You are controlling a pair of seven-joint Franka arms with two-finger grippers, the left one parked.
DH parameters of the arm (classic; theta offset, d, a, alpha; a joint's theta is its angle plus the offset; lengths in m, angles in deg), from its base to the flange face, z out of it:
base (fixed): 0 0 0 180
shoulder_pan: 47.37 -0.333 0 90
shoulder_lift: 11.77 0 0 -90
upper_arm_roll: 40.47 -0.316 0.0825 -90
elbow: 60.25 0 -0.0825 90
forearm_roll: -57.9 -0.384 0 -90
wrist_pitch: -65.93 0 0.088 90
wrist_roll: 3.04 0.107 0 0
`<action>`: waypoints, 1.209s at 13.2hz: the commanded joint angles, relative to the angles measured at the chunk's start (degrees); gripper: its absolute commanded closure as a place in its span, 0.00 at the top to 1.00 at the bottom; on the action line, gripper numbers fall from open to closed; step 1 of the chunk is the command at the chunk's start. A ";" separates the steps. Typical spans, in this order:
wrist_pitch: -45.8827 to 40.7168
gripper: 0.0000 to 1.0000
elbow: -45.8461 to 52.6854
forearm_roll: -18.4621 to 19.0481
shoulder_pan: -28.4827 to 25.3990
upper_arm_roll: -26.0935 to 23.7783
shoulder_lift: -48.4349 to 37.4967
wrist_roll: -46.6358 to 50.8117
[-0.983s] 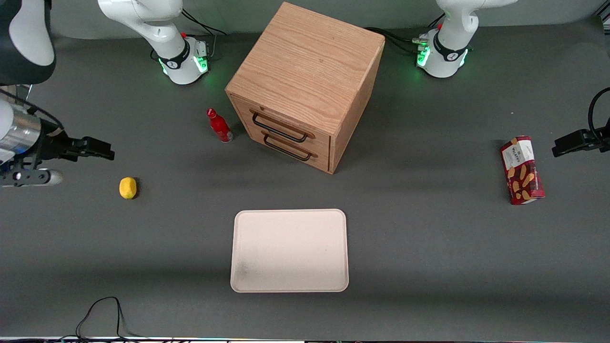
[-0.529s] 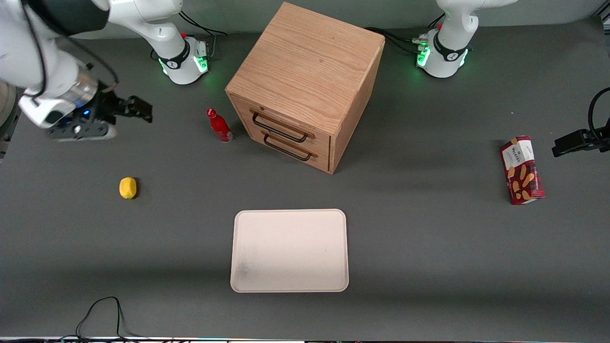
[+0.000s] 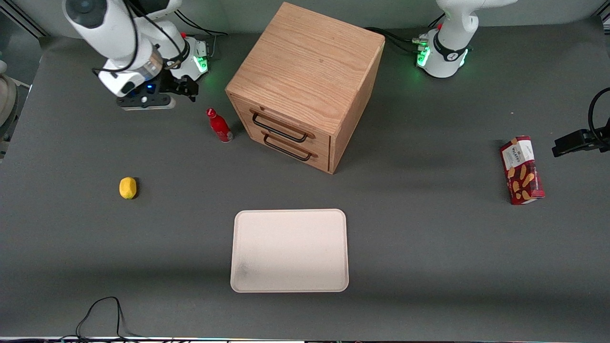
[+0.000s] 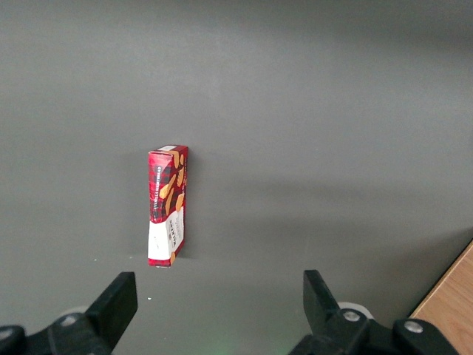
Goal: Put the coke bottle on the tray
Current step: 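Move the open right gripper over the red Coca-Cola bottle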
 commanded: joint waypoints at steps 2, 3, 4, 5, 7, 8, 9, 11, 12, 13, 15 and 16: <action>5.84 1.00 -7.97 0.02 -2.57 0.63 -4.00 1.71; 7.86 1.00 -9.55 0.02 -3.18 0.63 -4.00 1.80; 9.97 1.00 -11.30 0.02 -3.45 0.63 -4.00 2.59; 11.73 1.00 -12.71 0.02 -4.67 0.63 -3.91 3.81; 15.16 1.00 -15.79 0.02 -6.61 0.63 -3.91 5.66; 17.09 1.00 -17.28 0.02 -6.71 0.63 -3.91 5.76; 18.93 1.00 -18.60 0.11 -7.40 0.63 -3.74 5.76; 22.19 0.99 -21.24 0.11 -8.20 0.63 -3.47 5.76; 22.81 0.99 -21.52 0.11 -8.20 0.63 -3.21 5.76; 23.78 0.98 -21.69 0.11 -8.20 0.63 -2.68 5.76; 25.89 0.97 -22.40 0.11 -8.11 0.63 -1.72 5.76; 27.20 0.97 -22.40 0.11 -8.20 0.63 -0.58 5.76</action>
